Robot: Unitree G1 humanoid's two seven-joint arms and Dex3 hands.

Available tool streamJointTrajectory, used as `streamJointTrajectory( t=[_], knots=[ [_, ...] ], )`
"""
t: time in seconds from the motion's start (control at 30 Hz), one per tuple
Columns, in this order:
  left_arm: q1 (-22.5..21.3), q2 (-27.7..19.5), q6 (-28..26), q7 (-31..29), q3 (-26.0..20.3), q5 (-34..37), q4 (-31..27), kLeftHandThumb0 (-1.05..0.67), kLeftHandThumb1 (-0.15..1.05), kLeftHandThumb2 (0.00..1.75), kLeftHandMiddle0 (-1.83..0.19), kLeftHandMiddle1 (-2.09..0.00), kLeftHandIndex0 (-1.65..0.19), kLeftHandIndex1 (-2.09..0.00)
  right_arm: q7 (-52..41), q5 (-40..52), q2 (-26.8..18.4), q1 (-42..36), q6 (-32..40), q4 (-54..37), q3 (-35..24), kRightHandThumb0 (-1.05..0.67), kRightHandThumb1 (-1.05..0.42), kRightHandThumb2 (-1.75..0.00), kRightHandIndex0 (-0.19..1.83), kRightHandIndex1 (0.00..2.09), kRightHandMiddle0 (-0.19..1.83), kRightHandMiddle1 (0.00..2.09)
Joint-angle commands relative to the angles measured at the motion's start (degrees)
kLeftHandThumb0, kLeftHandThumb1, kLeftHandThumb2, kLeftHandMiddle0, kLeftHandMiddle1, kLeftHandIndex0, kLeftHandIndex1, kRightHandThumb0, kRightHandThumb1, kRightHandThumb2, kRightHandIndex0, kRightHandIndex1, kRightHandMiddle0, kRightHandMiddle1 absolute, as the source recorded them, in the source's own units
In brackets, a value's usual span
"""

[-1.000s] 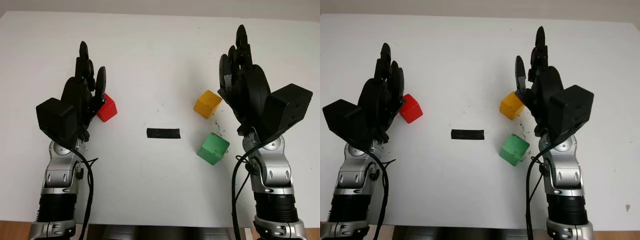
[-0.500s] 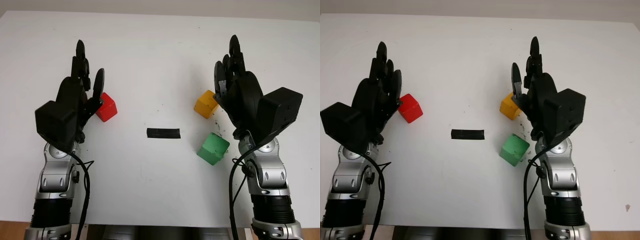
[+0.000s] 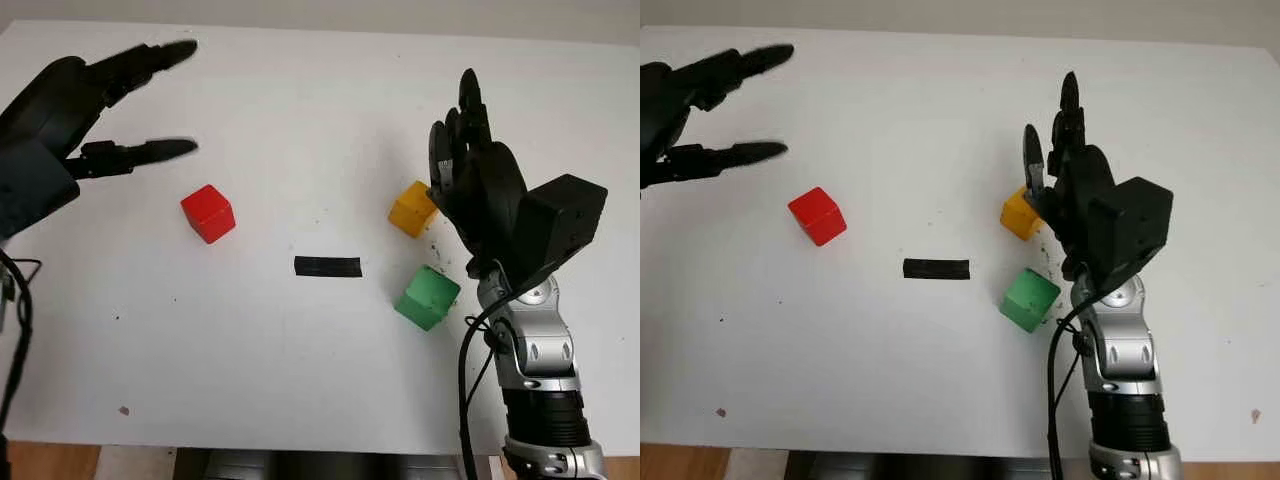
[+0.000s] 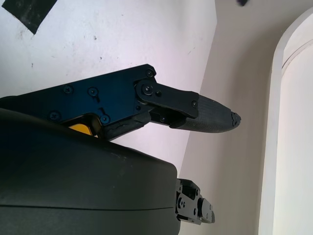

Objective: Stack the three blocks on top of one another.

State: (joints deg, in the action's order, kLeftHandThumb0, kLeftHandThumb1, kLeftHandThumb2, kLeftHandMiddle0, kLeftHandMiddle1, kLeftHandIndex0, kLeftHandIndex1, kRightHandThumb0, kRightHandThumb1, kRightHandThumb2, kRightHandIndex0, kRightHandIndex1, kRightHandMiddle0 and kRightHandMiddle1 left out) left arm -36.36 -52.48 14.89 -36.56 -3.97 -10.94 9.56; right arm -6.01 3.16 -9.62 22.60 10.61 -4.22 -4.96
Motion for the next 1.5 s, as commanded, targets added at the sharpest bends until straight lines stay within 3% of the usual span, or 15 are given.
streamJointTrajectory(
  t=[0.0, 0.2, 0.43, 0.83, 1.07, 1.47],
  knots=[
    [-2.9, -3.2, 5.7, -1.7, 3.2, -3.3, 2.8, -0.62, 0.88, 0.03, 0.01, -0.02, -0.31, -0.06, -0.3, 0.4, -0.7, 0.2, 0.3, -1.2, -0.5, -0.71, -1.05, -0.66, -0.19, 0.00, -0.19, 0.00],
    [-8.0, -6.2, 17.1, -1.4, 9.6, -14.7, 7.2, -0.63, 0.84, 0.04, 0.04, -0.04, -0.33, -0.06, -0.6, 0.6, -0.8, 0.4, 0.3, -0.9, -0.7, -0.68, -1.05, -0.67, -0.19, 0.00, -0.19, 0.00],
    [-8.9, -7.5, 20.3, 3.0, 12.5, -27.1, 4.7, -0.57, 0.84, 0.05, 0.07, -0.04, -0.30, -0.05, -0.3, 0.2, -0.7, -0.4, 0.7, -1.7, -0.5, -0.69, -1.05, -0.68, -0.19, 0.00, -0.19, 0.00],
    [-9.4, -4.7, 22.7, 19.6, 16.5, -39.5, 9.7, -0.60, 0.88, 0.06, 0.10, -0.05, -0.22, -0.04, 0.6, 0.7, 0.4, -1.4, 1.3, -2.2, -0.2, -0.67, -1.05, -0.67, -0.19, 0.00, -0.19, 0.00],
    [-11.5, -2.2, 23.4, 24.0, 19.5, -41.3, 14.0, -0.63, 0.90, 0.06, 0.09, -0.06, -0.26, -0.07, 0.8, 0.1, -0.2, -2.1, 1.4, -3.1, -0.1, -0.69, -1.05, -0.66, -0.19, 0.00, -0.19, 0.00],
    [-11.3, -0.2, 26.4, 24.8, 21.1, -38.5, 18.9, -0.63, 0.91, 0.06, 0.04, -0.06, -0.39, -0.11, 0.6, 0.5, -0.5, -2.4, 2.7, -4.2, -0.7, -0.69, -1.05, -0.66, -0.19, 0.00, -0.19, 0.00]
  ],
)
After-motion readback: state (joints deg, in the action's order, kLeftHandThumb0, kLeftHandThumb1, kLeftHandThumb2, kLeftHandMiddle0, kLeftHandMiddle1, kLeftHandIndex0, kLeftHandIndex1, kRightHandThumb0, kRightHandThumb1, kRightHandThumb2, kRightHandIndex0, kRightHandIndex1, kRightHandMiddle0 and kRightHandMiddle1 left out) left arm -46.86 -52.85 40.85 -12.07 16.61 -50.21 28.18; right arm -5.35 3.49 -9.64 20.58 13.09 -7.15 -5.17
